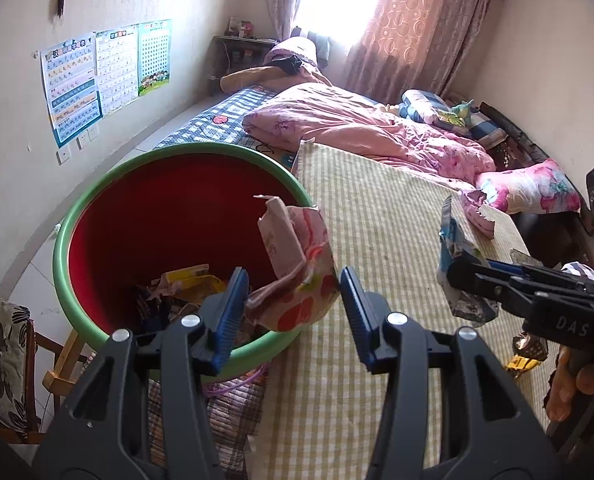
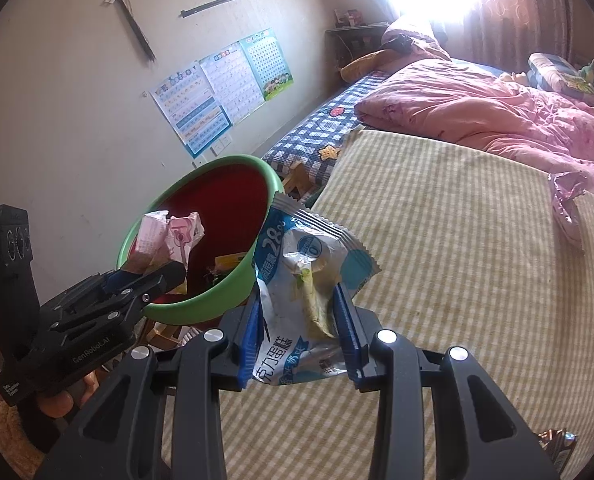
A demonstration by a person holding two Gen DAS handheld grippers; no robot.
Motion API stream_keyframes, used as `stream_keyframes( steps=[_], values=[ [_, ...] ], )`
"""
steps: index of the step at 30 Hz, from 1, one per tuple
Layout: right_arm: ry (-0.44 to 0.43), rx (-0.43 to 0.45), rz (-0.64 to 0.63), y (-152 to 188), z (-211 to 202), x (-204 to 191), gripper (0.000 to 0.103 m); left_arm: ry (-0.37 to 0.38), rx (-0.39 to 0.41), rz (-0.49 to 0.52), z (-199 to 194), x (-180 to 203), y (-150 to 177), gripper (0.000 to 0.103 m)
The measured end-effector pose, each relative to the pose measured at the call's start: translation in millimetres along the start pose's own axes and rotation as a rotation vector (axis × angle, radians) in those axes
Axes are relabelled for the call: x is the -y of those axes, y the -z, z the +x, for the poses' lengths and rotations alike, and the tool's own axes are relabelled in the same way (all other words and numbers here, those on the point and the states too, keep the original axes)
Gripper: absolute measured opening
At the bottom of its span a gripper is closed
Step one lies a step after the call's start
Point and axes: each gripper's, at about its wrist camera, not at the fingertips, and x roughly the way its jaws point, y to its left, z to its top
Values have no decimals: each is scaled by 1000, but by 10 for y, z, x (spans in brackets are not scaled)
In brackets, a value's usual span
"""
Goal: Collect trash
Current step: 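Open the left tool over the bucket while the right tool holds the snack bag above it, then open the right tool to drop the snack bag into the bucket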
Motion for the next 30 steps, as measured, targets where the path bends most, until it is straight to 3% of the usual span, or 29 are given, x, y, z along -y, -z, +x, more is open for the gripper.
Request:
stream_keyframes(
  steps=[18,30],
  values=[
    [-23,10,-12,-93,181,-271,35,-33,21,-27,-97,-350,-2,42],
    [-96,-11,-70,-405,631,-662,35,-83,11,-75,-174,-736,25,42]
  ],
)
